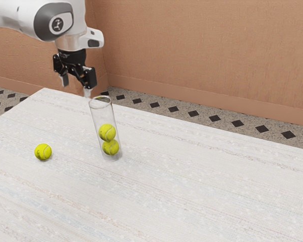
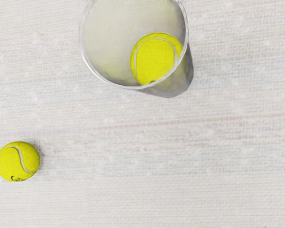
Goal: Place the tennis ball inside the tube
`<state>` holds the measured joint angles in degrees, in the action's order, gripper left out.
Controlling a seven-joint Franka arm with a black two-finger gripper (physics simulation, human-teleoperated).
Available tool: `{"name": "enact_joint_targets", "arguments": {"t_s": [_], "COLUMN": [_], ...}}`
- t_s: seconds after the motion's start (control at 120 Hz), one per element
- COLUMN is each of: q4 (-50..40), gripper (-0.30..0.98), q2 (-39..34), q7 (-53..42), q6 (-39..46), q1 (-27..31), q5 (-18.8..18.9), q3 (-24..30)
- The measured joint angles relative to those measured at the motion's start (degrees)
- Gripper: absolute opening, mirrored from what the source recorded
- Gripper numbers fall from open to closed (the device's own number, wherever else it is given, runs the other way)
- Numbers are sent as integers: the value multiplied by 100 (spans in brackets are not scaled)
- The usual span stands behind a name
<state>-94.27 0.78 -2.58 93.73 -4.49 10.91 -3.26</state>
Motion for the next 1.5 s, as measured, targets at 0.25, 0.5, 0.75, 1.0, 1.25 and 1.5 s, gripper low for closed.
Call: {"name": "enact_joint_targets", "arguments": {"t_s": [0.25, 0.5, 0.75, 1.0, 1.25, 1.5], "q4": [-25, -600, -2030, -2113, -2561, -2852], "gripper": [69, 69, 69, 69, 69, 69], "q2": [-4, -212, -613, -220, -5, 266], "q7": [-29, -196, -388, -677, -885, -1087], "q6": [323, 660, 1551, 2209, 2887, 3376], "q1": [-262, -1228, 387, 185, 55, 641], "q5": [-12, 46, 54, -1, -177, -405], "q3": [-439, -1797, -2157, -2127, -2128, -2145]}}
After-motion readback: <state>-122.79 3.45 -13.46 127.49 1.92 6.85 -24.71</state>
